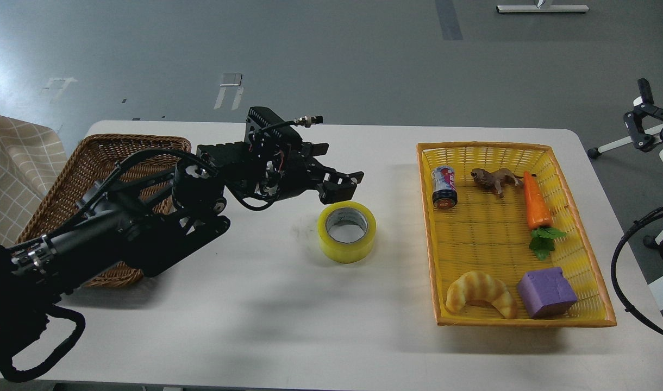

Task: Place and transfer tape with both arms
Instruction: 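Grasp the tape roll with the left gripper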

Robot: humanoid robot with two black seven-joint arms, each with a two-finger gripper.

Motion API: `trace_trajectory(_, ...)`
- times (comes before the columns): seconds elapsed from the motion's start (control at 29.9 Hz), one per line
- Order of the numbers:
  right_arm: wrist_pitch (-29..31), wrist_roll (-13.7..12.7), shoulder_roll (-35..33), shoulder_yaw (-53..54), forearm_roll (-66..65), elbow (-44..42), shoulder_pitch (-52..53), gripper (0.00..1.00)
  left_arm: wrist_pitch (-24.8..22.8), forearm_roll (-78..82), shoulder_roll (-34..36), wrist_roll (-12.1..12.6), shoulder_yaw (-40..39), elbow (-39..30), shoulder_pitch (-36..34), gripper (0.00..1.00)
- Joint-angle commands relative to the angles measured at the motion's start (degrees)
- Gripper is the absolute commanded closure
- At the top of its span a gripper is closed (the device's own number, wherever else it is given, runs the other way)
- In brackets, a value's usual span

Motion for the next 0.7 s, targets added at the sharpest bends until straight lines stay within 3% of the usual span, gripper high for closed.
trace_trajectory(0.0,0.00,0.00,0.02,-0.04,0.00,-0.47,0.01,0.00,-0.04,0.00,-0.41,1.76,2.73,0.15,-0.04,0.02)
trace_trajectory(0.37,0.00,0.00,0.46,-0.04,0.00,-0.56,-0.43,0.00,-0.56,-0.35,-3.22,8.96,6.15,2.61,0.31,0.02)
trace_trajectory(0.67,0.00,0.00,0.54,-0.04,0.00,-0.56,-0.43,0.00,-0.57,-0.44,-4.02,9.93,7.83,3.31,0.49,0.02)
